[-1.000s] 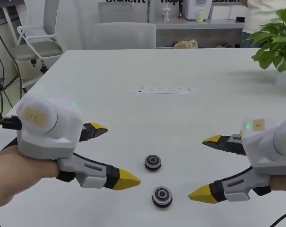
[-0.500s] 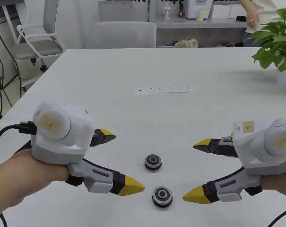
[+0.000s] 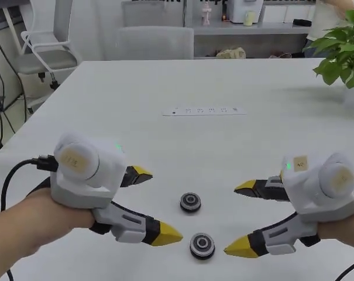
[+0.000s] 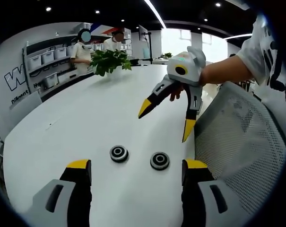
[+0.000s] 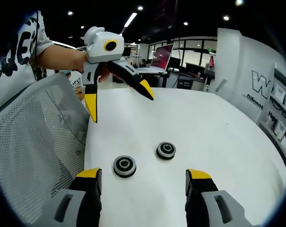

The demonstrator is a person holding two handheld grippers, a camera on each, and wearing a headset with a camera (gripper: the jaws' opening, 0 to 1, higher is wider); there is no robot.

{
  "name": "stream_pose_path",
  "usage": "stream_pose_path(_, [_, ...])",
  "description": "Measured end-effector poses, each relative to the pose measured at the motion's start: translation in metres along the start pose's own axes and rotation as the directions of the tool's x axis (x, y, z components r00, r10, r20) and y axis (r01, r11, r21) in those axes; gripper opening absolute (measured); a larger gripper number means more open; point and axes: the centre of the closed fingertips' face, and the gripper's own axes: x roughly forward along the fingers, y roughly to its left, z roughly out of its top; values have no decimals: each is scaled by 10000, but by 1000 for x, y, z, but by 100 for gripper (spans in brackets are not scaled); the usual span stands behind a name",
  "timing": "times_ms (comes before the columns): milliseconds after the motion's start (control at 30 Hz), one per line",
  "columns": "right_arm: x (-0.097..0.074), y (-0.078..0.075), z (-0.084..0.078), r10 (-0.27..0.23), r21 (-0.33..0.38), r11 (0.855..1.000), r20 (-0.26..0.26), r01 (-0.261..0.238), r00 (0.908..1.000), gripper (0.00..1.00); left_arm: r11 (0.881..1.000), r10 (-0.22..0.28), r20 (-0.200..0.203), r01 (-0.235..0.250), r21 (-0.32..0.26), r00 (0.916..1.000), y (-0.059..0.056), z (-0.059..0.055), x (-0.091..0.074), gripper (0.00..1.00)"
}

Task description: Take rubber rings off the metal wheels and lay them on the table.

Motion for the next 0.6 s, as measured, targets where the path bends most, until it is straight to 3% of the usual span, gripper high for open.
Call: stream_pose_path(600, [10,7,-8,478,38,9988,-114,-478,9988,62,9984,-561,-380,565,96,9977,-9,-8,16,68])
